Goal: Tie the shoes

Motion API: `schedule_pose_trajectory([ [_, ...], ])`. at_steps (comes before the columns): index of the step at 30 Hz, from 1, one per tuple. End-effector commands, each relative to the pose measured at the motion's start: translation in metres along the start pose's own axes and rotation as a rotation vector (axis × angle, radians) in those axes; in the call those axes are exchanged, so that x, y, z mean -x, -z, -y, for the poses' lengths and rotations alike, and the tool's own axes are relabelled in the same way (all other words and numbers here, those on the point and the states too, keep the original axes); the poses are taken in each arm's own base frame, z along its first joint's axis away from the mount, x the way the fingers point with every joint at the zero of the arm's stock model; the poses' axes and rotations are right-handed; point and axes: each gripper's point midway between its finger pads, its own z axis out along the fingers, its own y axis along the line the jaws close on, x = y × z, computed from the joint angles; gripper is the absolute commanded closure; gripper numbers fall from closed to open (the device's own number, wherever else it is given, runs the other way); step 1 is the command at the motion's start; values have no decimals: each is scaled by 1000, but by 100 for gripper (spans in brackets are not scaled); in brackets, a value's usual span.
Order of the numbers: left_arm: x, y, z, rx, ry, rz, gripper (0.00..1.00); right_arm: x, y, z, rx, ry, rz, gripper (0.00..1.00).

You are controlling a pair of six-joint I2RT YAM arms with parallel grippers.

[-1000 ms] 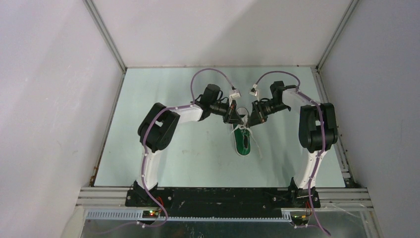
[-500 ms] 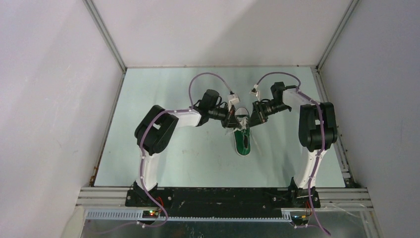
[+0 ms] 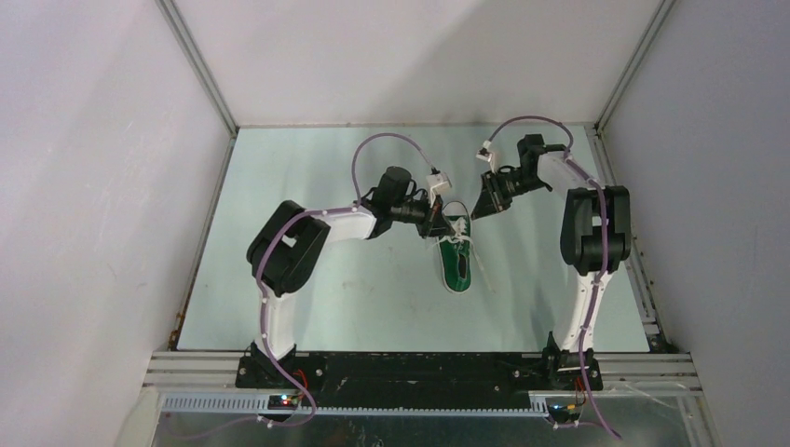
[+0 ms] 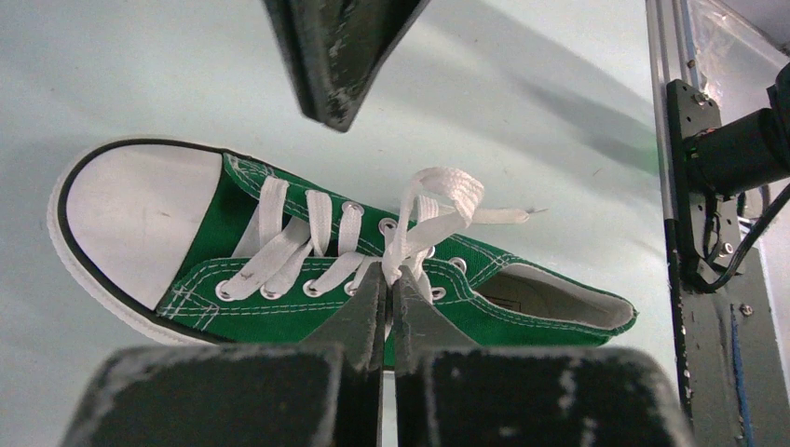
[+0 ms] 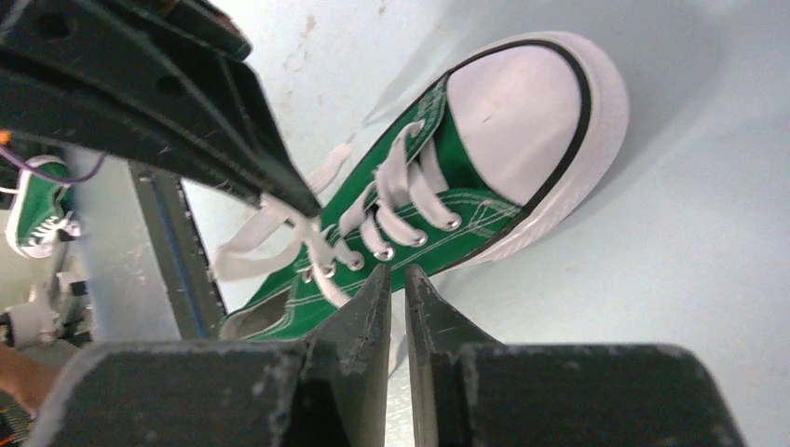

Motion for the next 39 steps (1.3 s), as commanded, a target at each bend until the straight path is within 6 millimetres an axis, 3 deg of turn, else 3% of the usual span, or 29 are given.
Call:
schedule_pose_trajectory([
  [1,29,4,9,22,-108,50,100,10,-14,18,-73,80,-40,86],
  [5,29,0,9,24,-154,45,100,10,-27,20,-65,115,-55,86],
  [10,30,0,6,37,-190,40,100,5,-37,0,-1,180,-81,86],
  [22,36,3,-5,91,-247,22,100,-12,-30,-33,112,214,-99,83],
  [32,36,0,8,42,-263,27,100,8,-10,-15,-7,200,-20,82],
  [39,40,-3,16,17,-279,38,100,10,-23,-23,4,273,-48,81],
])
